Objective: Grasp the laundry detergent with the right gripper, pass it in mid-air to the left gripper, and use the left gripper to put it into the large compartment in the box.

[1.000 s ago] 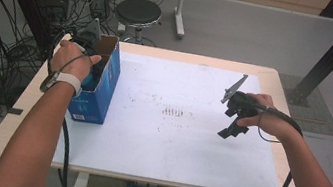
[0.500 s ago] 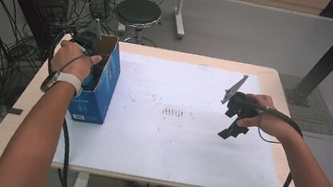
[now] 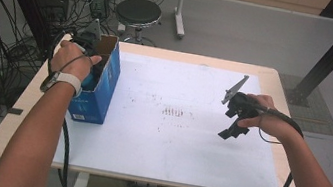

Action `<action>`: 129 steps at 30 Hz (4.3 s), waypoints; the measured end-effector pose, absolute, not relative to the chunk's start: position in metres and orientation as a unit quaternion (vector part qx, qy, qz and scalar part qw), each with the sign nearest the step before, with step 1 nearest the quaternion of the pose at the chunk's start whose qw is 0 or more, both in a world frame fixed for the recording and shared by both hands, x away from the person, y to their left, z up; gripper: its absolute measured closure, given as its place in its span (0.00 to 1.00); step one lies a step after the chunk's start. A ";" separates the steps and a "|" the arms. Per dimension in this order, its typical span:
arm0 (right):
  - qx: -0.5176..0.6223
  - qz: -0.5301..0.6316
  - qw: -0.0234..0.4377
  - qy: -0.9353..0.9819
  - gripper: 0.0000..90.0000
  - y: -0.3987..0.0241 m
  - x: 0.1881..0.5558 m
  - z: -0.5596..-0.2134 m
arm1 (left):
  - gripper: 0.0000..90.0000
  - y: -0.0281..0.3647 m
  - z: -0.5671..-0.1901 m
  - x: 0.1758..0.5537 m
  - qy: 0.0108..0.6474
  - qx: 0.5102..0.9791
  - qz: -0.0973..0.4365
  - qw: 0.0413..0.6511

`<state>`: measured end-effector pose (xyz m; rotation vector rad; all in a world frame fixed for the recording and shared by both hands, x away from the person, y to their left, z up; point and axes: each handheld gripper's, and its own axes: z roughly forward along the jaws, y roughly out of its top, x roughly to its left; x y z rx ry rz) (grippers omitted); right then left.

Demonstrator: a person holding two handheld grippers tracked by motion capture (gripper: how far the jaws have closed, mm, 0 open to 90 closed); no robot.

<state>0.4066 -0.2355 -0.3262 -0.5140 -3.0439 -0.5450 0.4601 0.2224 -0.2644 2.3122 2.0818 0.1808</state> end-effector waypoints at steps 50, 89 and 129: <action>-0.164 -0.174 0.003 -0.971 0.10 -0.236 0.404 -0.326 | 0.41 0.223 -0.265 0.461 0.668 0.741 0.056 0.016; -0.166 -0.176 0.002 -0.970 0.10 -0.237 0.403 -0.326 | 0.41 0.224 -0.265 0.460 0.671 0.739 0.057 0.021; -0.168 -0.177 0.004 -0.970 0.10 -0.240 0.402 -0.329 | 0.41 0.223 -0.264 0.460 0.671 0.738 0.061 0.032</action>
